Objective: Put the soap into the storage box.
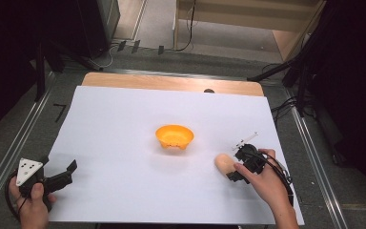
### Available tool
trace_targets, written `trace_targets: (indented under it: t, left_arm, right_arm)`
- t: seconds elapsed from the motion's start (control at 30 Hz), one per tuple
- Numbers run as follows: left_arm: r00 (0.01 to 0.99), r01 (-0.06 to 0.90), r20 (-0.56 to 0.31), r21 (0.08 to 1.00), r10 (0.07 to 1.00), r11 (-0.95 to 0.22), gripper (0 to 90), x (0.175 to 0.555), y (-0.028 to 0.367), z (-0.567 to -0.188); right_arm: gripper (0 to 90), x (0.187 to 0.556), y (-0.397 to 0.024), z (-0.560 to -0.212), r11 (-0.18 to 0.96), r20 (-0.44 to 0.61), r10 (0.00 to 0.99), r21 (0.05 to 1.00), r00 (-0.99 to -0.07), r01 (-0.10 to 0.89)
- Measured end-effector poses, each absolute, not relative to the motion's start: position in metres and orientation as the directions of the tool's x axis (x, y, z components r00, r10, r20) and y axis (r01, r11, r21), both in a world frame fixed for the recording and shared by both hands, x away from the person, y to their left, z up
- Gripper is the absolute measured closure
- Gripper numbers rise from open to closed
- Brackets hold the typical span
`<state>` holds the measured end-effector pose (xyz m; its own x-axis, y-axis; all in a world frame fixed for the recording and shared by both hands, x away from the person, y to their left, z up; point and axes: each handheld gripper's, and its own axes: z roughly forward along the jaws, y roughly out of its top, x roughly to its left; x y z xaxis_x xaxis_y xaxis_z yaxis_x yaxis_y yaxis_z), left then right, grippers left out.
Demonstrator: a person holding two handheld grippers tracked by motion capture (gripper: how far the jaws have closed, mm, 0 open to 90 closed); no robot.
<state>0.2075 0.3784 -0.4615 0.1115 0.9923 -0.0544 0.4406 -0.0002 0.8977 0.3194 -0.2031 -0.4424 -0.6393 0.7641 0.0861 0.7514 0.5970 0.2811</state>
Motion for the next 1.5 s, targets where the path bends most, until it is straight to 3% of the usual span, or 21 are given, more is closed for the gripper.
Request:
trace_targets:
  t: [0.4,0.53,1.5]
  left_arm:
    - [0.115,0.439,-0.056,0.898,0.992,0.000,4.4,0.207,0.379,-0.461]
    - [0.116,0.440,-0.059,0.898,0.991,0.002,4.4,0.208,0.379,-0.462]
    - [0.109,0.441,-0.059,0.897,0.992,0.005,4.4,0.208,0.379,-0.462]
  right_arm:
    - [15.1,0.333,-0.175,-0.454,0.602,0.087,0.768,0.242,-0.635,0.761]
    - [22.3,0.335,-0.169,-0.453,0.604,0.034,0.778,0.236,-0.628,0.761]
    - [24.9,0.339,-0.165,-0.453,0.591,0.029,0.793,0.204,-0.609,0.780]
